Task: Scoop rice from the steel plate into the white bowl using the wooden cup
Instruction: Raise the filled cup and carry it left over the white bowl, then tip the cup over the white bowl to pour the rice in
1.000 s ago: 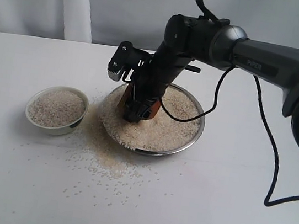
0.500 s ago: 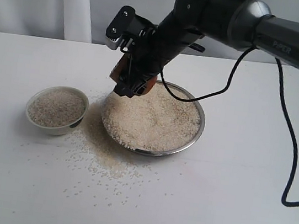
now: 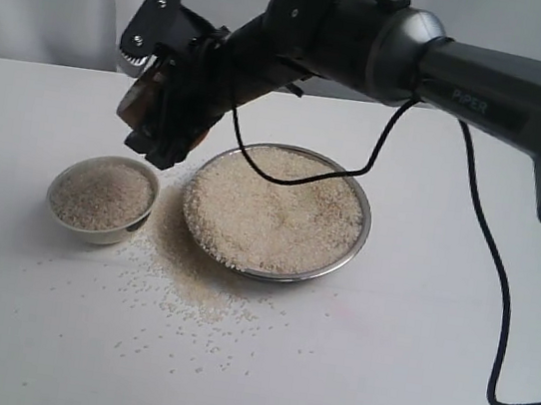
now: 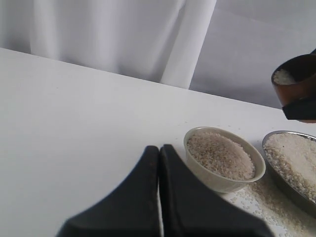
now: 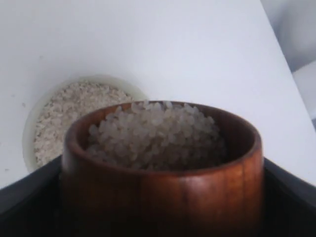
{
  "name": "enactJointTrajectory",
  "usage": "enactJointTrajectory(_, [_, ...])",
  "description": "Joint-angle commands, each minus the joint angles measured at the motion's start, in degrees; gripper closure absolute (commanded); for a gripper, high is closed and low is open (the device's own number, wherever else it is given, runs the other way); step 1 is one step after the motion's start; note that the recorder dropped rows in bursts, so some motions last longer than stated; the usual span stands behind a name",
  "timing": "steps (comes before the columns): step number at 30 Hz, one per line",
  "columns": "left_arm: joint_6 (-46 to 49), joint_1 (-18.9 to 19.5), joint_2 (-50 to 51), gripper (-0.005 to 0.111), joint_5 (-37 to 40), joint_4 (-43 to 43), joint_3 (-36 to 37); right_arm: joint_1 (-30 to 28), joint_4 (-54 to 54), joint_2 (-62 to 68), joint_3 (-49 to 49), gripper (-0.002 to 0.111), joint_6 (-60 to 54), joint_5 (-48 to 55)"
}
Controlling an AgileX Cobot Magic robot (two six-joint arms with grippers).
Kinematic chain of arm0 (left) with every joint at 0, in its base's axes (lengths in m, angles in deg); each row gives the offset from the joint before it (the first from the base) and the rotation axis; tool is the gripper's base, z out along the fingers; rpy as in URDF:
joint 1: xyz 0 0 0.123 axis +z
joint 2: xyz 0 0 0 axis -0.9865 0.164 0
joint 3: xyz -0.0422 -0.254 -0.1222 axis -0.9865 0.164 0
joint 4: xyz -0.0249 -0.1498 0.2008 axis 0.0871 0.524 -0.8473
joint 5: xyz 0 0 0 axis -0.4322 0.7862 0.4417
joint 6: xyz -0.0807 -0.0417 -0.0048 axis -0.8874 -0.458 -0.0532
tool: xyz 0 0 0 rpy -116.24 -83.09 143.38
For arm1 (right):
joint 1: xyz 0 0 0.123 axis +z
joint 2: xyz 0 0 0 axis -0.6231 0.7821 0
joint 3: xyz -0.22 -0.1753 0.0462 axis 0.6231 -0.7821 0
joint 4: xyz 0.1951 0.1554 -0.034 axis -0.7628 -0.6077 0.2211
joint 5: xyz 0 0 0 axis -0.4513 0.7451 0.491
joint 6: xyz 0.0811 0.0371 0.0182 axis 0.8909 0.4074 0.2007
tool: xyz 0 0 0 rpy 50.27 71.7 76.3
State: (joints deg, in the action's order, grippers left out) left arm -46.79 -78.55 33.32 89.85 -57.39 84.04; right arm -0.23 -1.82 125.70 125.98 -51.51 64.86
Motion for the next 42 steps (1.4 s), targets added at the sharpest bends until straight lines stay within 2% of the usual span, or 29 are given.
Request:
enactJointTrajectory(1, [-0.22,-0.27,-0.14,0.107,-0.35,0.09,-0.13,3.0,5.69,-0.87,0.02,0.108,0.88,-5.8])
enactJointTrajectory(9, [-0.22,-0.27,-0.14,0.107,-0.35,0.09,-0.13,5.7,29.59,2.18,0.31,0.108,17.21,-9.21])
enactJointTrajectory(17, [-0.22,-0.27,-0.14,0.107,-0.35,0.09,-0.13,8.33,41.71,4.53,0.31,0.108,21.09,-10.92])
enactJointTrajectory(22, [-0.22,-0.27,-0.14,0.107,-0.35,0.09,-0.13,10.27,61.38,5.05,0.31,0.108,32.45,-10.72])
enactJointTrajectory(42, [-0.22,-0.27,-0.14,0.107,-0.35,0.09,-0.13,14.93,79.74,6.52,0.31,0.108,33.07,-2.62])
